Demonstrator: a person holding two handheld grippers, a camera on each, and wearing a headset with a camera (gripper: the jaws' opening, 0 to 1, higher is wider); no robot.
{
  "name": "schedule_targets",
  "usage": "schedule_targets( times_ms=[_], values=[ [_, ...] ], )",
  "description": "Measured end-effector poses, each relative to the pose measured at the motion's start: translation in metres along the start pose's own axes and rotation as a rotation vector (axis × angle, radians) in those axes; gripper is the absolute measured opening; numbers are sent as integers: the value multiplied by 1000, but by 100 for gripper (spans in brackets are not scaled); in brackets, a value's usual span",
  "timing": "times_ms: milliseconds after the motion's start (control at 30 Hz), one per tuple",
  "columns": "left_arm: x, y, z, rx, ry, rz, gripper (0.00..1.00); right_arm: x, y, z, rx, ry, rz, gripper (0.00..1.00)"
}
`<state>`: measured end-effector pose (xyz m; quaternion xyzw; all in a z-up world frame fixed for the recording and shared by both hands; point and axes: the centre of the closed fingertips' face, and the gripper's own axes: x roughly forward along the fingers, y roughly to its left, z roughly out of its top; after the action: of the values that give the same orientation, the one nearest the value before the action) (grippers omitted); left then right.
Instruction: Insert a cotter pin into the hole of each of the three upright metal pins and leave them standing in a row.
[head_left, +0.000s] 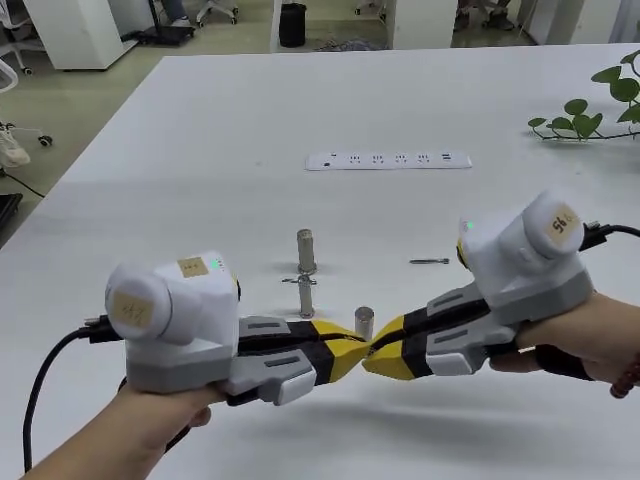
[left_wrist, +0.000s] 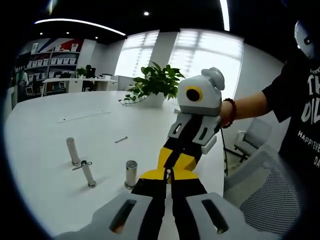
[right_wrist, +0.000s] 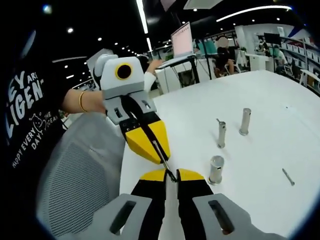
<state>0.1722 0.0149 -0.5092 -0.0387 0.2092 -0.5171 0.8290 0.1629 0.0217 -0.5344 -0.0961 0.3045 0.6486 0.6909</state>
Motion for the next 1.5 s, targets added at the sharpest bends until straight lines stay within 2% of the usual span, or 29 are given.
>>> schedule_targets(
  times_ms=[200,367,600,700,800,933,1033,1200,1367,1500],
  values=[
    [-1,1,-1,-54,-10,-4,0,-1,3,0,-54,19,4,1],
    [-1,1,-2,-60,-11,-7,0,-2,0,-1,-145,68,-11,0],
    [3,1,-4,-52,-1,0,1,-2,-2,-9,-270,180,-27,0],
    [4,2,-6,-49,1,4,2,-1,-1,-10,-281,198,-27,0],
    [5,1,-11,-38,28,12,0,-4,-6,-11,-290,212,-38,0],
    [4,4,-11,-26,23,24,0,-6,-6,-11,-304,224,-33,0],
    [4,6,-9,-12,20,31,0,-7,-7,-15,-314,254,-36,0],
    [4,9,-10,-1,22,53,5,-8,-10,-17,-320,283,-45,0],
    [4,14,-12,22,29,88,10,-11,-16,-19,-325,314,-63,0],
    [4,21,-12,56,28,143,14,-14,-22,-20,-322,335,-81,0]
  ],
)
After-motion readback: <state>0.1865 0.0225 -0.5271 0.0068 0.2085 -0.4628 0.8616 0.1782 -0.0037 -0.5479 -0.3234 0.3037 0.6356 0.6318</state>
